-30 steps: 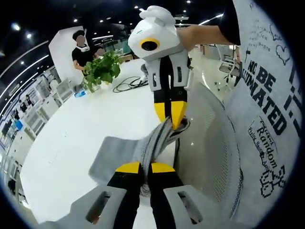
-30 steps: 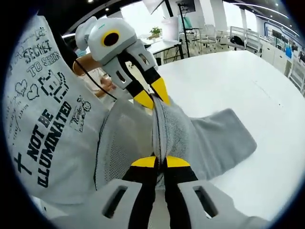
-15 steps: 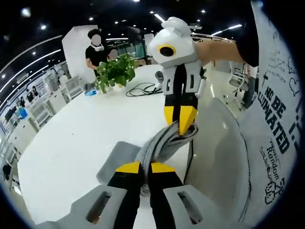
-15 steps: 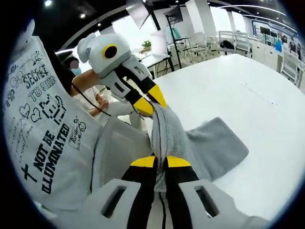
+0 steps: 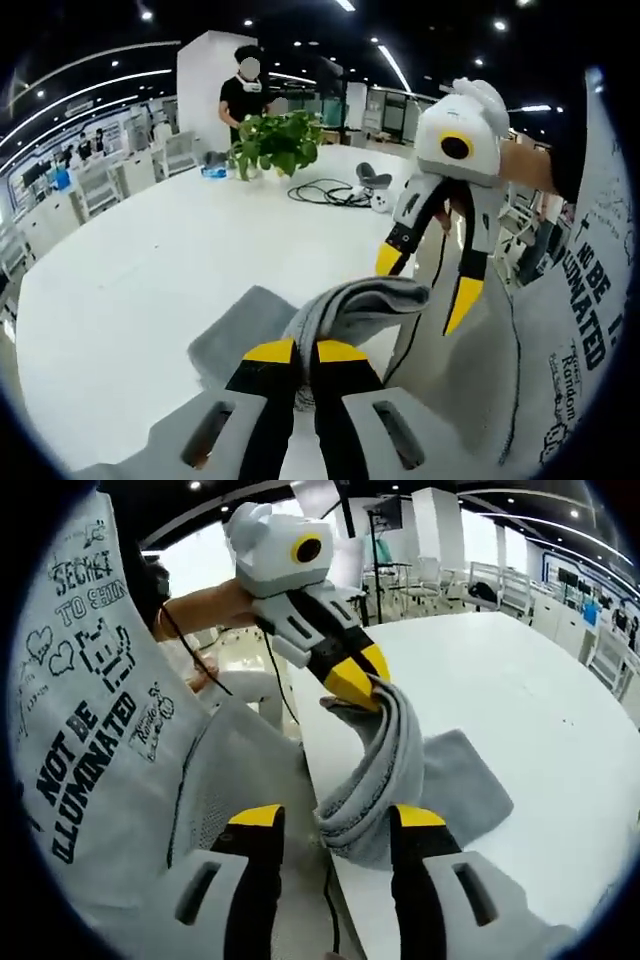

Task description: Fold the towel on the table until its edges align and the towel forms a compact rectangular stack.

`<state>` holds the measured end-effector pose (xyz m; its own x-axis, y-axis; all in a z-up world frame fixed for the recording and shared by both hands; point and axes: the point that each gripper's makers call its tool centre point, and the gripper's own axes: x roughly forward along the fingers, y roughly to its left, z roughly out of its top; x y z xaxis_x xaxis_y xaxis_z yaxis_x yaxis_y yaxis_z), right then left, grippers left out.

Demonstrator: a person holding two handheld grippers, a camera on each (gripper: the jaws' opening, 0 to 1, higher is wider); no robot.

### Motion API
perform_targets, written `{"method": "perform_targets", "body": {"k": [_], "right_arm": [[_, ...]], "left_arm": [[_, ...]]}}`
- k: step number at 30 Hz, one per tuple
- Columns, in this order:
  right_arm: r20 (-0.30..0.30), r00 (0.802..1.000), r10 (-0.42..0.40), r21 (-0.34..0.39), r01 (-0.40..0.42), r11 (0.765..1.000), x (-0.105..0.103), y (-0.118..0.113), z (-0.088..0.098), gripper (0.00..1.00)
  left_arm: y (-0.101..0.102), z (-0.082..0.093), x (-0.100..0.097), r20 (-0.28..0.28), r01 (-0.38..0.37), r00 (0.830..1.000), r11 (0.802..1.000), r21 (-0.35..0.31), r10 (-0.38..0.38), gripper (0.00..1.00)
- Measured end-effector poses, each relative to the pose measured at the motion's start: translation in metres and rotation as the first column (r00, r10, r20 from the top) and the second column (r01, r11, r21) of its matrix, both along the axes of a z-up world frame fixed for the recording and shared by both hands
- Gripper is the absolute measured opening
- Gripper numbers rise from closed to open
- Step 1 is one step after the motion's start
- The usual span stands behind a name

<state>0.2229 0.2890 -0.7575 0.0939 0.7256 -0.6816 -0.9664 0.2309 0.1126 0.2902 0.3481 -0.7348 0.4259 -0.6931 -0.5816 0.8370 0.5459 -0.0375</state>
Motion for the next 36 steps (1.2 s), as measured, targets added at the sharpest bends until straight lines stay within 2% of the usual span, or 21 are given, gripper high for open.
{"method": "perform_targets", "body": {"k": [3, 6, 10, 15, 24, 30, 34, 36], "right_arm": [[0.027, 1.000, -0.015, 0.010, 0.015, 1.000, 0.006, 0.000, 0.002, 0.38], [0.057, 0.998, -0.031, 0.021, 0.030, 0.999, 0.015, -0.002, 0.005, 0.24], [0.068, 0.995, -0.080, 0.063, 0.076, 0.995, 0.030, -0.006, 0.012, 0.11], [0.022, 0.979, -0.201, 0.140, 0.196, 0.971, 0.054, -0.013, 0.021, 0.08], [0.000, 0.961, -0.278, 0.160, 0.274, 0.948, 0.094, -0.019, 0.019, 0.06], [-0.040, 0.944, -0.328, 0.138, 0.331, 0.934, 0.123, -0.022, -0.001, 0.06], [-0.059, 0.933, -0.356, 0.128, 0.361, 0.924, 0.138, -0.022, -0.013, 0.06], [-0.081, 0.925, -0.372, 0.115, 0.379, 0.918, 0.148, -0.022, -0.023, 0.06]], "left_arm": [[0.000, 0.000, 0.001, -0.001, 0.001, 1.000, 1.000, 0.000, -0.001, 0.05], [-0.002, 0.000, 0.002, 0.002, 0.011, 1.000, 1.000, 0.003, -0.011, 0.05], [0.001, -0.001, 0.007, 0.014, 0.018, 1.000, 1.000, 0.019, -0.018, 0.05], [0.003, -0.001, 0.017, 0.014, 0.032, 0.999, 0.999, 0.018, -0.033, 0.05], [0.003, -0.012, 0.041, 0.015, 0.091, 0.996, 0.994, 0.061, -0.092, 0.06], [0.001, -0.032, 0.059, -0.036, 0.144, 0.989, 0.987, 0.077, -0.142, 0.07], [0.002, -0.048, 0.075, -0.055, 0.138, 0.989, 0.987, 0.080, -0.134, 0.07], [0.002, -0.057, 0.081, -0.091, 0.132, 0.988, 0.988, 0.079, -0.124, 0.07]]}}
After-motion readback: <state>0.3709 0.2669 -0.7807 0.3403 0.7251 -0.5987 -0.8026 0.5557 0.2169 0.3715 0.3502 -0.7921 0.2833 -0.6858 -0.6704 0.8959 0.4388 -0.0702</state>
